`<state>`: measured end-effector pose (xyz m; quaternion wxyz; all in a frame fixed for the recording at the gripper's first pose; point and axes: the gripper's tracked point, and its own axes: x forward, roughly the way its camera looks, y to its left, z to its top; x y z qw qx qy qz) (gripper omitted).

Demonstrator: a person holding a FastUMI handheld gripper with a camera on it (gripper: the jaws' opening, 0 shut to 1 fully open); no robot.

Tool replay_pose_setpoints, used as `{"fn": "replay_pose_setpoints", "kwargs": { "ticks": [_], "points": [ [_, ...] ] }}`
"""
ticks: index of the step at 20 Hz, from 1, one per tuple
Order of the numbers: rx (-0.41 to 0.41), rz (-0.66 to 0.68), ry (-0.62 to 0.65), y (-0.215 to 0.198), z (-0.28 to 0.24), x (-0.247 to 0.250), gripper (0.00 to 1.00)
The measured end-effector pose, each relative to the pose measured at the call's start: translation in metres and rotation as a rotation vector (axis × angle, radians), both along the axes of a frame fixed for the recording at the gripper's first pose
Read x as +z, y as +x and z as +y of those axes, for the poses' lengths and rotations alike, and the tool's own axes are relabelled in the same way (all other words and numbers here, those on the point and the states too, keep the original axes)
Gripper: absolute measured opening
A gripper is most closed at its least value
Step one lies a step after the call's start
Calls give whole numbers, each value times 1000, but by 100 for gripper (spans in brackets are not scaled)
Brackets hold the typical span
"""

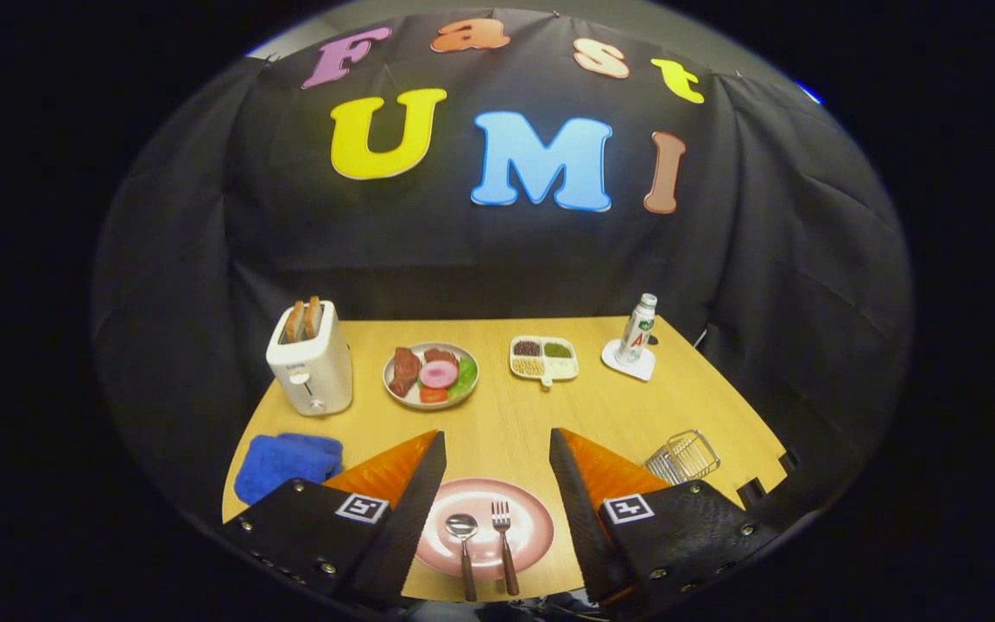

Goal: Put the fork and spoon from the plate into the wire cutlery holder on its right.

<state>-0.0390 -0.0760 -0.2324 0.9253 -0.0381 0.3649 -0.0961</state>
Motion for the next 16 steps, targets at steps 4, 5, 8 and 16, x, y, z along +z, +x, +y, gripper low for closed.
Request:
{"fn": "replay_pose_setpoints", "kwargs": {
  "ticks": [4, 5, 8, 16],
  "points": [
    [-23, 168, -10, -20, -13, -47, 76],
    [-24, 209, -16, -26, -16, -58, 76],
    [-18, 347, -28, -41, -20, -93, 76],
    [3, 664, -22, -86, -21, -169, 76]
  ]
}}
